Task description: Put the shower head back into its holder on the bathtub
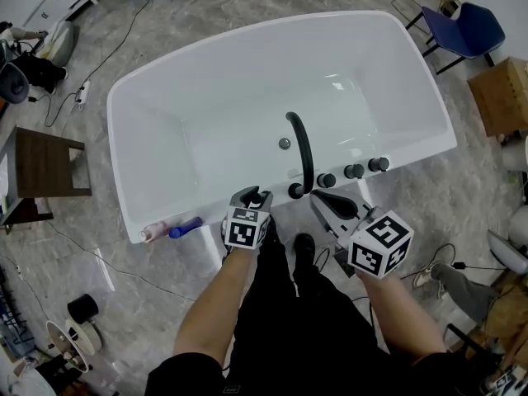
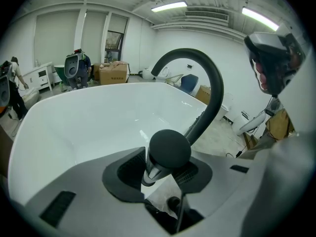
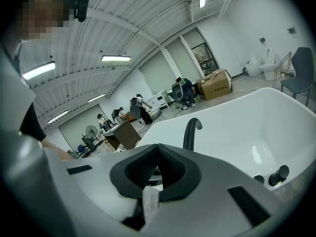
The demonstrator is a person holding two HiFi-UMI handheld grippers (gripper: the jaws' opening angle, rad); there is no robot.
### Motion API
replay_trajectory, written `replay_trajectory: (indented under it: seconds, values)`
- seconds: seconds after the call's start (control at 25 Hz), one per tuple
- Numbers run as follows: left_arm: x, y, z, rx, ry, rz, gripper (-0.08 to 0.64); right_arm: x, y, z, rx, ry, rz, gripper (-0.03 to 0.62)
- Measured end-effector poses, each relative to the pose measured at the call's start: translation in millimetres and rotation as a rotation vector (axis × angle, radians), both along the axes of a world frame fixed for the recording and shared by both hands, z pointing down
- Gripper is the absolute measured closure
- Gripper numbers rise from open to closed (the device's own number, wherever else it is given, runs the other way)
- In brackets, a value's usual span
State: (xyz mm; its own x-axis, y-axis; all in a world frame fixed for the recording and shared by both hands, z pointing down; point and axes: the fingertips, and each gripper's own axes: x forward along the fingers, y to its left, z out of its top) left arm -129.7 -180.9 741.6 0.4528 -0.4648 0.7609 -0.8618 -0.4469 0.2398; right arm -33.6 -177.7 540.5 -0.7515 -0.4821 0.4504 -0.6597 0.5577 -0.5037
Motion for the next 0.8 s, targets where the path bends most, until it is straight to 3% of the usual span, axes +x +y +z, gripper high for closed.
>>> replay_trajectory:
  seconds: [0.44, 0.8]
  values:
    - [4, 3, 5, -0.016, 0.005, 0.014, 0.400, 5, 6, -4, -0.002, 0.006, 0.005, 0.578]
    - [-1, 7, -5, -0.011, -0.047, -0.005, 0.320, 11, 5, -19, 0.029, -0.024, 0.000, 0.578]
